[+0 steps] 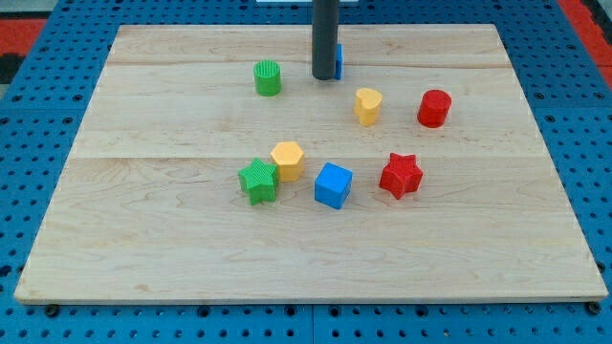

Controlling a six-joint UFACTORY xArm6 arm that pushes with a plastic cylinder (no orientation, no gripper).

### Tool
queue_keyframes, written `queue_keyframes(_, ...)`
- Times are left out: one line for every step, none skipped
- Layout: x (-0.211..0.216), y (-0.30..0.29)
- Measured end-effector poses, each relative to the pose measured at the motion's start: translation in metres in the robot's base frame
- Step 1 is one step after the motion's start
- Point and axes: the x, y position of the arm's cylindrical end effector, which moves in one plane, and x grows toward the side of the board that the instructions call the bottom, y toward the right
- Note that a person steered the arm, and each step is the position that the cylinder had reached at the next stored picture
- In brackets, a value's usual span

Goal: Move the green circle parallel to the blue triangle

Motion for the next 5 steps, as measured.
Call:
queue_keyframes(-0.011, 0.0)
queue_keyframes(0.029, -0.04)
queue_keyframes(0.048, -0.099)
queue_keyframes(0.048, -0.118)
queue_keyframes(0.048, -0.123)
